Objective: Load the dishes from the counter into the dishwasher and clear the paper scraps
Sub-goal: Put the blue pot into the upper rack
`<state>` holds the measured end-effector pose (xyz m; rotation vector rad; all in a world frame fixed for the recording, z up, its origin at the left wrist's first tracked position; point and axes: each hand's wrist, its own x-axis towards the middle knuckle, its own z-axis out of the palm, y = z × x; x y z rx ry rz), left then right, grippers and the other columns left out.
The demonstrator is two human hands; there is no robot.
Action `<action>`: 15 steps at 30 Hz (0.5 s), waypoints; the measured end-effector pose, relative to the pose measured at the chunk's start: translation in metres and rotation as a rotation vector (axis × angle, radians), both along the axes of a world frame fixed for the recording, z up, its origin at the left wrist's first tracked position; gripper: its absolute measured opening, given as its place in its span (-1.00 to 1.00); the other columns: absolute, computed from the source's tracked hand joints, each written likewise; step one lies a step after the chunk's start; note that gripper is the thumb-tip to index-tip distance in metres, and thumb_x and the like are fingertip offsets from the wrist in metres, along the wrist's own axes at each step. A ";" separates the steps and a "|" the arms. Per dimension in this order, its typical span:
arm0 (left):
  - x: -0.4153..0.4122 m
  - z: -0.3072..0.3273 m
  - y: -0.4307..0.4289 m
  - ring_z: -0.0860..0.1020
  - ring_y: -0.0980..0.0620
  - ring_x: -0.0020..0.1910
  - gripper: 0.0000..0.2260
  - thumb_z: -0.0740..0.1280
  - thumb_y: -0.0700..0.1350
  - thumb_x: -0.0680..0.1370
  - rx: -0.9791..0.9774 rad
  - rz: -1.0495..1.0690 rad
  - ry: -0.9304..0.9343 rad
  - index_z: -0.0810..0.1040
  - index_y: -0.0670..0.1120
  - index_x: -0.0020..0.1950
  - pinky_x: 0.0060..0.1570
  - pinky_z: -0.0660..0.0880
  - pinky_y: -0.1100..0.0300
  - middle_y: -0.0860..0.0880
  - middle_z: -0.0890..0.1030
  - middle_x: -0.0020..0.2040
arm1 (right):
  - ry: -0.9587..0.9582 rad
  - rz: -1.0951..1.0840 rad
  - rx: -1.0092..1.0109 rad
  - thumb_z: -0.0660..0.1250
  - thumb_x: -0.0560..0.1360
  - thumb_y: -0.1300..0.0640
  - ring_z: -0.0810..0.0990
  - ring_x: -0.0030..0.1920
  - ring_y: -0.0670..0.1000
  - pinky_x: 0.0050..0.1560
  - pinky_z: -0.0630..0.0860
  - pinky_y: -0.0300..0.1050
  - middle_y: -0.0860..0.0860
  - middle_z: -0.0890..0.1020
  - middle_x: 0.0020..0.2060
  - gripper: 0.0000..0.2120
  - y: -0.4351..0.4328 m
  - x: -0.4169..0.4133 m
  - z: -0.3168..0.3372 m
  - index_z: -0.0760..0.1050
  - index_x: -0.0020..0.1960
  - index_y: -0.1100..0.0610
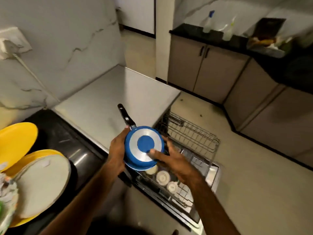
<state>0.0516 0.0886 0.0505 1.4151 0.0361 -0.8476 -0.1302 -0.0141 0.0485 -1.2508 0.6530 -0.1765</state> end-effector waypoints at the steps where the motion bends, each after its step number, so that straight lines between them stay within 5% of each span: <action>1: -0.011 -0.003 -0.011 0.70 -0.19 -0.01 -0.64 0.44 0.18 0.52 0.032 -0.020 -0.032 0.73 -0.09 0.07 0.06 0.64 -0.06 -0.14 0.74 0.00 | 0.039 0.012 -0.102 0.65 0.38 -0.08 0.61 0.28 -0.10 0.36 0.55 0.05 -0.15 0.62 0.29 -0.25 -0.004 -0.008 -0.005 0.34 0.45 -0.25; 4: -0.037 -0.011 -0.040 0.71 -0.06 -0.11 -0.82 0.38 0.02 0.61 0.073 -0.127 -0.140 0.74 -0.03 0.00 -0.14 0.62 0.11 -0.06 0.75 -0.07 | 0.101 -0.042 -0.337 0.72 0.22 -0.21 0.54 0.34 -0.10 0.34 0.56 0.06 -0.12 0.51 0.37 0.01 -0.010 -0.026 -0.023 0.25 0.51 -0.18; 8: -0.060 -0.028 -0.065 0.72 -0.04 -0.13 -0.85 0.39 0.03 0.62 0.139 -0.312 -0.228 0.73 0.08 -0.09 -0.07 0.65 0.03 -0.02 0.75 -0.10 | 0.318 -0.065 -0.486 0.66 0.12 -0.38 0.21 0.57 0.05 0.52 0.34 0.19 -0.05 0.12 0.58 0.40 -0.010 -0.044 -0.030 -0.18 0.65 -0.16; 11: -0.069 -0.036 -0.080 0.71 -0.16 -0.05 -0.82 0.38 0.06 0.62 0.156 -0.455 -0.240 0.74 0.09 -0.10 0.02 0.66 -0.11 -0.04 0.75 -0.07 | 0.400 -0.088 -0.601 0.60 0.10 -0.46 -0.02 0.63 0.10 0.58 0.17 0.27 -0.14 -0.11 0.61 0.46 -0.010 -0.050 -0.036 -0.32 0.63 -0.18; 15: -0.062 -0.052 -0.094 0.71 -0.17 0.00 -0.78 0.38 0.20 0.58 0.203 -0.632 -0.233 0.73 0.11 0.00 0.10 0.63 -0.18 -0.04 0.74 -0.01 | 0.451 -0.188 -0.643 0.59 0.12 -0.43 0.10 0.54 0.10 0.49 0.29 0.17 -0.16 0.00 0.54 0.37 -0.009 -0.046 -0.042 -0.23 0.63 -0.18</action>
